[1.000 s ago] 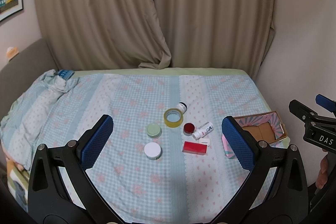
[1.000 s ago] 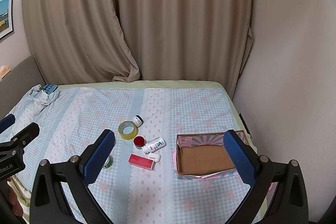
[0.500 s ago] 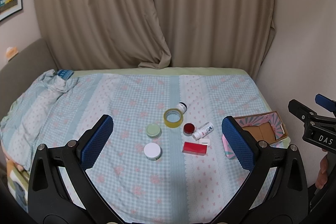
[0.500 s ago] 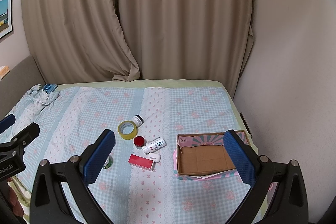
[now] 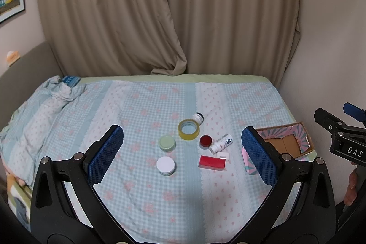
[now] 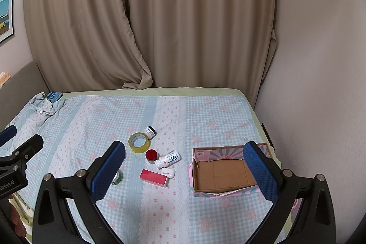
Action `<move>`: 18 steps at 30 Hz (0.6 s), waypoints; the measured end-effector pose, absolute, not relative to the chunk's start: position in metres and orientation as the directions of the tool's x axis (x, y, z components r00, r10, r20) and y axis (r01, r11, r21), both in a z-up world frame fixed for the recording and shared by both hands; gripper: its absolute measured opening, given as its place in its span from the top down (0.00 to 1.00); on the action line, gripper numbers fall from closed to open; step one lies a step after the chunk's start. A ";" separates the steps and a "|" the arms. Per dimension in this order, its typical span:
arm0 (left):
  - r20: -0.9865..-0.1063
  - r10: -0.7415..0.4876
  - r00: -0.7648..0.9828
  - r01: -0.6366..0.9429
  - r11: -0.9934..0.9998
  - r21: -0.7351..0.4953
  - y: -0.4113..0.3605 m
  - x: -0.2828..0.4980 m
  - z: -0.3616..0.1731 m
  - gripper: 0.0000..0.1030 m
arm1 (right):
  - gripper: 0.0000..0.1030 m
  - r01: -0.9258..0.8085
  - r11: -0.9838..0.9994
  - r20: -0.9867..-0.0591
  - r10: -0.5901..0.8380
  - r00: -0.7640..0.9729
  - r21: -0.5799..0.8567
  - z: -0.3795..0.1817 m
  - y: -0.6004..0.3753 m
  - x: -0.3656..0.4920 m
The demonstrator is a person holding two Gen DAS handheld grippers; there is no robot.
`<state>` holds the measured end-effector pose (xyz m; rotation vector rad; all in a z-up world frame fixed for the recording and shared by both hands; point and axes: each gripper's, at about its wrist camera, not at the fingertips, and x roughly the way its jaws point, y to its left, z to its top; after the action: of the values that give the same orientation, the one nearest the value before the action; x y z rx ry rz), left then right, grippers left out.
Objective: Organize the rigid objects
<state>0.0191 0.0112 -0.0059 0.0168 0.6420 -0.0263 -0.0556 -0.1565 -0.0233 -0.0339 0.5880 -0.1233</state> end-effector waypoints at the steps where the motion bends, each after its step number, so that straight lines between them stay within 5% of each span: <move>1: -0.599 -0.019 0.800 0.029 1.000 0.008 0.011 0.019 -0.006 0.01 | 0.00 0.107 0.992 -0.551 -0.126 0.825 -0.067 -0.023 -0.157 -0.055; 18: -0.595 0.023 0.804 -0.005 0.999 0.032 0.009 0.026 -0.012 0.01 | 0.00 0.112 0.992 -0.555 -0.128 0.822 -0.062 -0.025 -0.160 -0.055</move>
<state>0.0263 0.0092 -0.0124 0.0297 0.6375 0.0148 -0.0551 -0.1596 -0.0251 -0.0265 0.5927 -0.1278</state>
